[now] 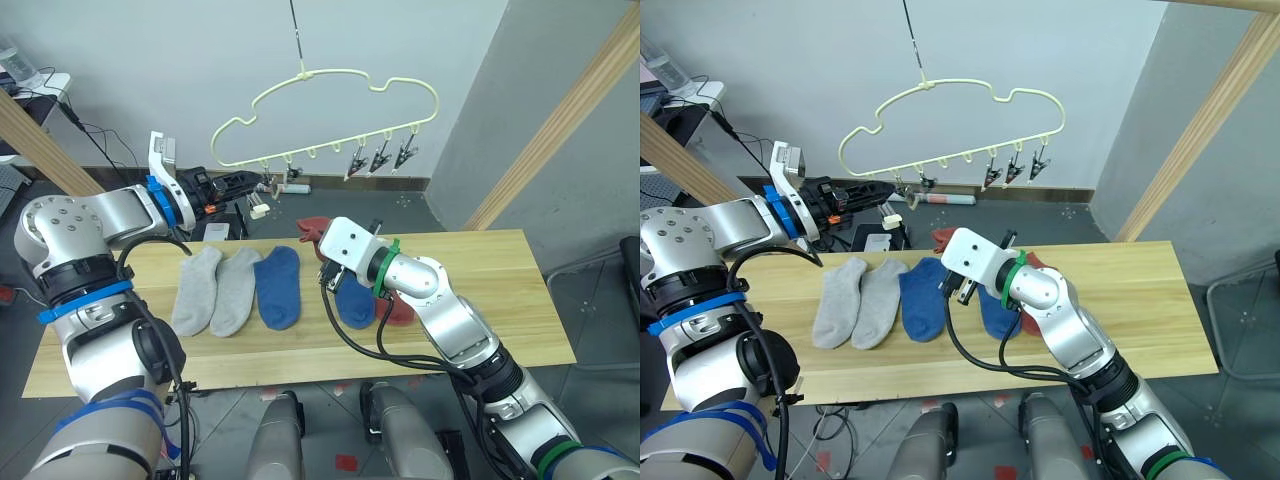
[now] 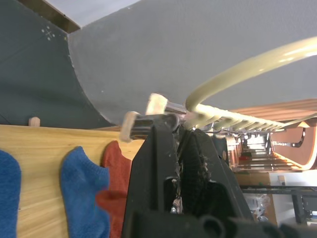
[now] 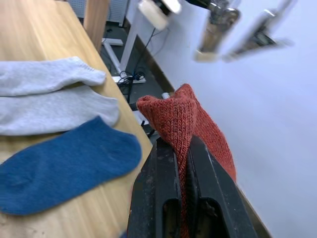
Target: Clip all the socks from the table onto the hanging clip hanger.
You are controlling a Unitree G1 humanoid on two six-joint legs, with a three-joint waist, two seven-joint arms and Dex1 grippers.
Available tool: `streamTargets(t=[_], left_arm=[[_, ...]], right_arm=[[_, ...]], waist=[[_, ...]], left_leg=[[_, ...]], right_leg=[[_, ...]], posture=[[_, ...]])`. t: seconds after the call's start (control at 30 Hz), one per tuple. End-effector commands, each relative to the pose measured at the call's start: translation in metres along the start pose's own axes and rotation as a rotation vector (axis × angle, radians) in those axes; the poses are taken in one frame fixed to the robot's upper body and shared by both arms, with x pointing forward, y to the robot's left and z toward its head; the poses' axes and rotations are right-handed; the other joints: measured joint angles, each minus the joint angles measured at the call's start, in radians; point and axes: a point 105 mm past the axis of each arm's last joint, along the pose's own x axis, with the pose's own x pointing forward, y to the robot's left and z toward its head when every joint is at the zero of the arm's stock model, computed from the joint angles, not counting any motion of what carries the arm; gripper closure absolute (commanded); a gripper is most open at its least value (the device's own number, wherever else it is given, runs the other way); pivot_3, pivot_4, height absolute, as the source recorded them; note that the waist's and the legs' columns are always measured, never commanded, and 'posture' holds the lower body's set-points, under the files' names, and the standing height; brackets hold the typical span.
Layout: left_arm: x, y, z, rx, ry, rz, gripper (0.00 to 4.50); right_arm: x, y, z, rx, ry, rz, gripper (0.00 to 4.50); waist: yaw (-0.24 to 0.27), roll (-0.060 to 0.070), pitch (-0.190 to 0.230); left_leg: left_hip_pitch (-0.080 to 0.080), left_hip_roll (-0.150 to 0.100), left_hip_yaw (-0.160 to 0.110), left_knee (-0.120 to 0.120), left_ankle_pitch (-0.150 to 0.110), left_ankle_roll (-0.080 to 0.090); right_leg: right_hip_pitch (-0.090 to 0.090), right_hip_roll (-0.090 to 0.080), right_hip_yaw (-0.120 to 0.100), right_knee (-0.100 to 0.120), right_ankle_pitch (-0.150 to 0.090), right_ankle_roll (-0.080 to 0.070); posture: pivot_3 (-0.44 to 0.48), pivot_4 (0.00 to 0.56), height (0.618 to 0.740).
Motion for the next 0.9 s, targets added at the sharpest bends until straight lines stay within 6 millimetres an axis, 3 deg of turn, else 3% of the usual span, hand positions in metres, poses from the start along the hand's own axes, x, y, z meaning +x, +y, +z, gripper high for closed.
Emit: streamTargets(t=[0.03,0.43,0.9], left_arm=[[-0.005,0.007,0.0,-0.008,-0.004,0.043,4.36],[-0.004,0.007,0.001,0.005,-0.016,0.045,4.36],[-0.004,0.004,-0.001,0.016,-0.015,0.04,4.36]], right_arm=[[0.005,0.001,0.023,-0.035,-0.08,-0.008,4.46],[0.025,0.011,0.052,-0.02,-0.175,0.036,4.46],[0.041,0.013,0.065,-0.004,-0.218,0.034,4.46]], waist=[[-0.002,0.0,0.0],[-0.001,0.0,0.0],[0.0,0.0,0.0]], left_leg=[[0.0,0.0,0.0,0.0,0.0,0.0],[0.0,0.0,0.0,0.0,0.0,0.0],[0.0,0.0,-0.001,0.0,0.0,0.0]], right_leg=[[0.0,0.0,0.0,0.0,0.0,0.0],[0.0,0.0,0.0,0.0,0.0,0.0],[0.0,0.0,-0.001,0.0,0.0,0.0]], posture=[[-0.002,0.32,0.74],[0.009,0.315,0.74],[0.02,0.31,0.74]])
